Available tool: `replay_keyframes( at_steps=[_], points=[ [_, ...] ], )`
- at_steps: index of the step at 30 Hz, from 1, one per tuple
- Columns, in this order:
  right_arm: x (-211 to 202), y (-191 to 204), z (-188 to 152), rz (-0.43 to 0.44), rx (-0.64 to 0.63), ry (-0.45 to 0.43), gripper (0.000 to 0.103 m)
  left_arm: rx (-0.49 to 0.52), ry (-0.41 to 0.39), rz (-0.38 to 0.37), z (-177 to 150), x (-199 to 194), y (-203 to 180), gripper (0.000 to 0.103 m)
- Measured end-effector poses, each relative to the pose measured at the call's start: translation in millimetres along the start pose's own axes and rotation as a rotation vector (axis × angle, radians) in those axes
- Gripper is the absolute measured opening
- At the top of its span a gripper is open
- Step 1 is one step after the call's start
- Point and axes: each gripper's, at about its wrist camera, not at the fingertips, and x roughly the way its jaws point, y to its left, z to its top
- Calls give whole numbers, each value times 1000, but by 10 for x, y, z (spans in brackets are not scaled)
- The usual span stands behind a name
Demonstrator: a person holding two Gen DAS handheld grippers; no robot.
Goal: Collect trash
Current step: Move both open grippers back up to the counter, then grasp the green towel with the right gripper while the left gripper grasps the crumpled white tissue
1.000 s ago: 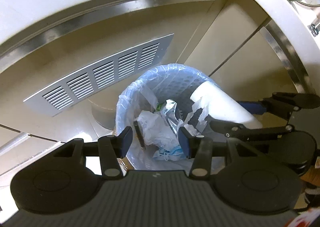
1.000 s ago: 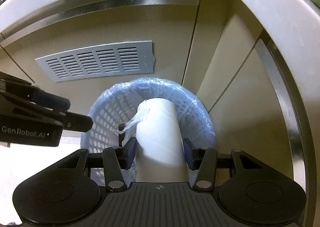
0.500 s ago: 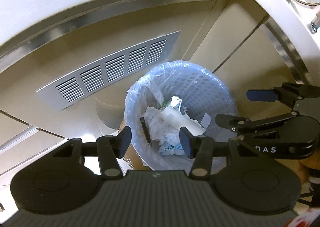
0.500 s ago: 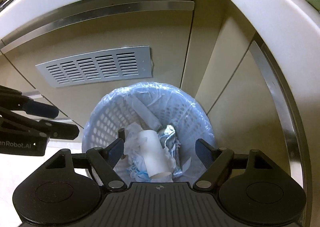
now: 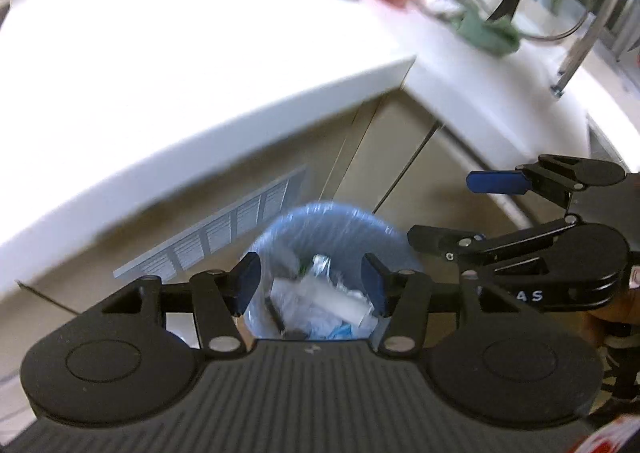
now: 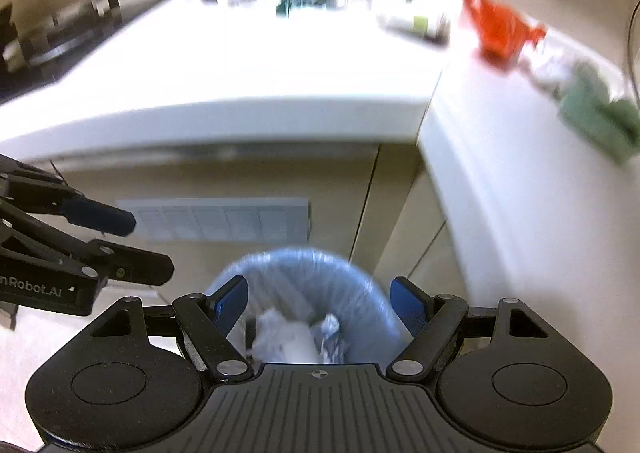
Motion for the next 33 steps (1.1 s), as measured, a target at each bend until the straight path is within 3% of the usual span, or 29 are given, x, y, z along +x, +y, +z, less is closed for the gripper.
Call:
replay_keyframes(
  at_steps=[9,17,25,33],
  points=[
    [-535,-208,359,-61,69,-184,78,-2,-130,-36,403,-292,-60,57],
    [-609,-839,662,-182,156,-260,78,11,-205,-23,850,-266,-113,60],
    [-464,-1611,865,-280,223,-248,79,3,-237,-3,1254,-86,-176,63],
    [-129,-2198,1001,-341,229,-214,81,48,-240,-33,1641,204,-558,63]
  ],
)
